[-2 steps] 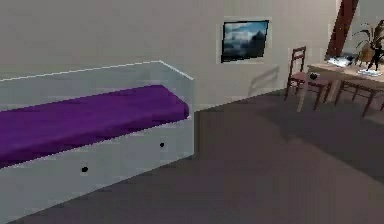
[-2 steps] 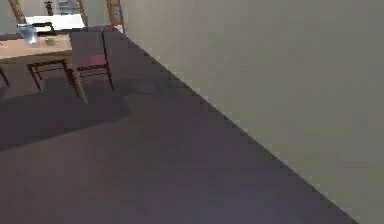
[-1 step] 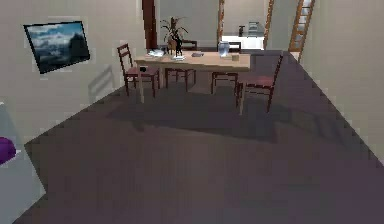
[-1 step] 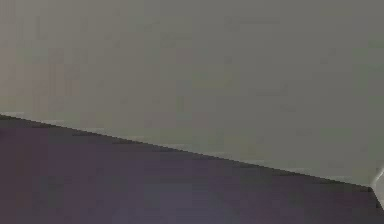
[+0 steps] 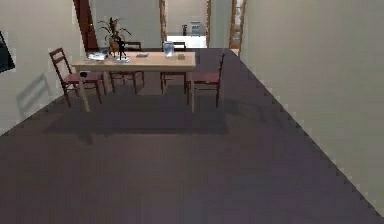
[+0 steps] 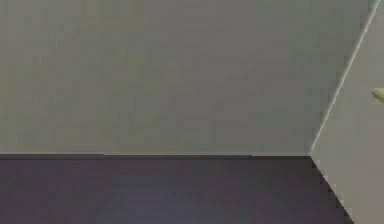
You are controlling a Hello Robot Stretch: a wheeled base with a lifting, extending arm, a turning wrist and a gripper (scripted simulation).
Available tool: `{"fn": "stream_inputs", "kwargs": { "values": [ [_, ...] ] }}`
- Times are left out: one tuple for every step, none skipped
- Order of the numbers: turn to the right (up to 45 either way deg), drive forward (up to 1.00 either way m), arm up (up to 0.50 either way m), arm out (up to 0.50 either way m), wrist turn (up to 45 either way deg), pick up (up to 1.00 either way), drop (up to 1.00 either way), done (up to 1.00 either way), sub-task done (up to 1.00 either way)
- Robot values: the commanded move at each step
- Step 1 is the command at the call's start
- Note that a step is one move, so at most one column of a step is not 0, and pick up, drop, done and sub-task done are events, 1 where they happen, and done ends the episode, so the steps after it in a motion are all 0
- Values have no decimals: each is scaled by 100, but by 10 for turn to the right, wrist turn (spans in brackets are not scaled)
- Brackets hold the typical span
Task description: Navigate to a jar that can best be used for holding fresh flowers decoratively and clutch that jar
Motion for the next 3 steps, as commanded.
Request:
{"fn": "stream_inputs", "kwargs": {
  "values": [
    [0, 10, 0, 0, 0, 0, 0, 0, 0],
    [0, 100, 0, 0, 0, 0, 0, 0, 0],
    [0, 100, 0, 0, 0, 0, 0, 0, 0]
  ]
}}
